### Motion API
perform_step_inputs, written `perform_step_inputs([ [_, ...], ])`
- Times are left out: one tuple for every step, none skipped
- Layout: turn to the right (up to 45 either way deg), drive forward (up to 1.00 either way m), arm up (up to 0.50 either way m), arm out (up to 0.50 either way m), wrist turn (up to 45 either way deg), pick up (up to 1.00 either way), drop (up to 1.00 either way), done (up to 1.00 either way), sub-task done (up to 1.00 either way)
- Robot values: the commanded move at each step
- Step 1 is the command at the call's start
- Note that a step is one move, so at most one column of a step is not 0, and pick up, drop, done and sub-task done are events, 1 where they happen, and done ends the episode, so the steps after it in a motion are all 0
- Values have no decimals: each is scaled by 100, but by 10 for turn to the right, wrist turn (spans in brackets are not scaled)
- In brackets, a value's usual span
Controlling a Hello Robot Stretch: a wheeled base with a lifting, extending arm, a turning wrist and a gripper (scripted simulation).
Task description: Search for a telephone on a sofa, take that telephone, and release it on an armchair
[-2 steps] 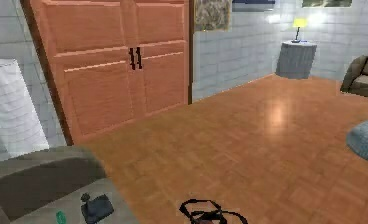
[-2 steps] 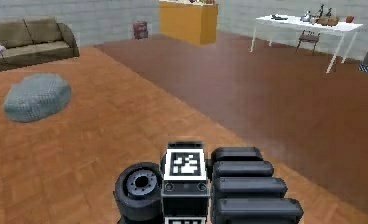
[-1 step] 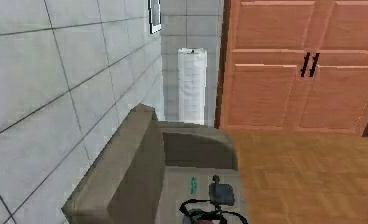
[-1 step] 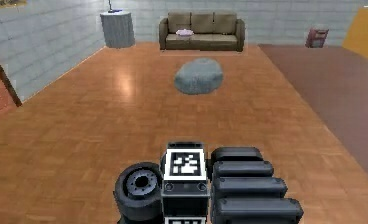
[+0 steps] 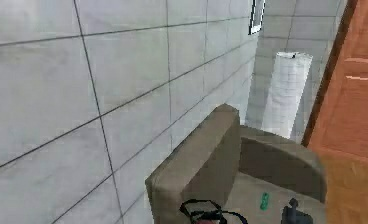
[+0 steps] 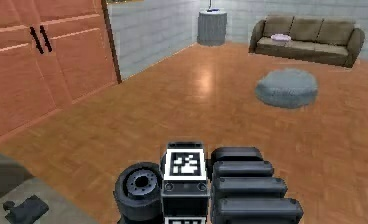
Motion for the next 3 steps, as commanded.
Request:
perform_step_inputs([
  [450, 0, 0, 0, 0, 0, 0, 0, 0],
  [180, 0, 0, 0, 0, 0, 0, 0, 0],
  [-450, 0, 0, 0, 0, 0, 0, 0, 0],
])
